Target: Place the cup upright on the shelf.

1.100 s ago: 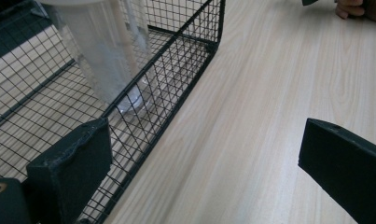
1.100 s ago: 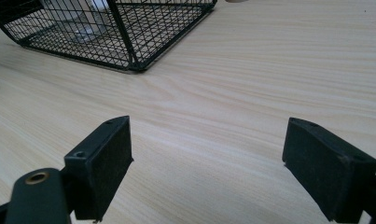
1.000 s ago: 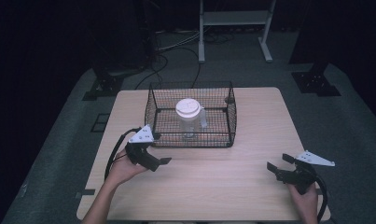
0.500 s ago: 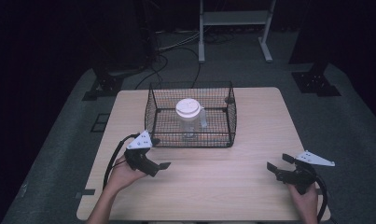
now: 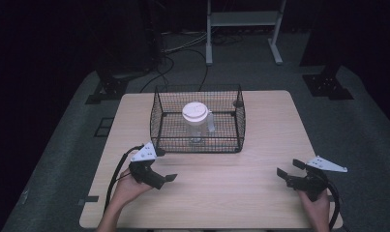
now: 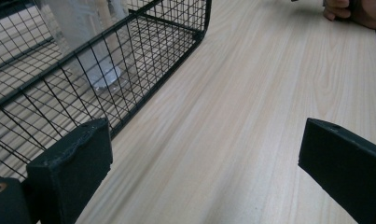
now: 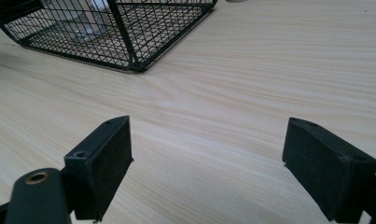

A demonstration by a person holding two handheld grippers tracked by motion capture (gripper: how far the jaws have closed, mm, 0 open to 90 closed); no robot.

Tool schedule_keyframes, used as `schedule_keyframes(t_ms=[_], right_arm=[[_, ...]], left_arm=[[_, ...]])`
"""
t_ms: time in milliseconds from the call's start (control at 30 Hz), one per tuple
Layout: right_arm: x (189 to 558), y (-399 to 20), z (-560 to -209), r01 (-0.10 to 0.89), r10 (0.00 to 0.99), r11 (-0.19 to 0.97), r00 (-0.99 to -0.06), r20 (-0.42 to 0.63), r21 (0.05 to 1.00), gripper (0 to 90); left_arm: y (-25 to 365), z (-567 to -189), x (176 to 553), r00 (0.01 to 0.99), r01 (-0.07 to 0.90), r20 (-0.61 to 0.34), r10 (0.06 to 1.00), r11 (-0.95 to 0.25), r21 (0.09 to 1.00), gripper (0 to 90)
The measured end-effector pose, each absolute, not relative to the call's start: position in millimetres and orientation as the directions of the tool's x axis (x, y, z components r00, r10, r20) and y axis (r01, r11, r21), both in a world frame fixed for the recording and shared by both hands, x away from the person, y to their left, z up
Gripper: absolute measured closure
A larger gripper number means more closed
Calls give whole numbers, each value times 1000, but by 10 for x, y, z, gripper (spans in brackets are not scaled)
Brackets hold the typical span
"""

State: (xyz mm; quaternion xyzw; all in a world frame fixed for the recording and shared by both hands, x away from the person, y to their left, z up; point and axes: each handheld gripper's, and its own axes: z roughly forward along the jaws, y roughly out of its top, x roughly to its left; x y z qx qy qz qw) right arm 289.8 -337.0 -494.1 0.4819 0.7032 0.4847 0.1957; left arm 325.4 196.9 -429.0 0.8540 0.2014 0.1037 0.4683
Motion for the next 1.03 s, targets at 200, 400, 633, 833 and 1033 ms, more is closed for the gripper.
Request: schedule_keyframes(t_ms=[200, 400, 633, 833, 1033], right_arm=[[2897, -3369, -4940, 488, 868, 66, -458, 191, 870, 148], [2897, -3369, -4940, 489, 869, 68, -458, 190, 870, 147], [2897, -3367, -4940, 489, 869, 68, -457, 189, 870, 147], [2898, -3367, -4941, 488, 869, 70, -457, 187, 870, 147], [2897, -3368, -4940, 489, 869, 68, -457, 189, 869, 147]], left_arm=[[2039, -4369, 3206, 890, 263, -34, 455, -449, 854, 19], [2094, -4402, 3148, 879, 264, -23, 475, -447, 855, 19], [2166, -4452, 3078, 870, 263, -21, 493, -427, 865, 19], [2229, -4507, 3021, 863, 257, -28, 504, -392, 884, 19], [2250, -4589, 2962, 859, 255, -14, 512, -405, 878, 19]])
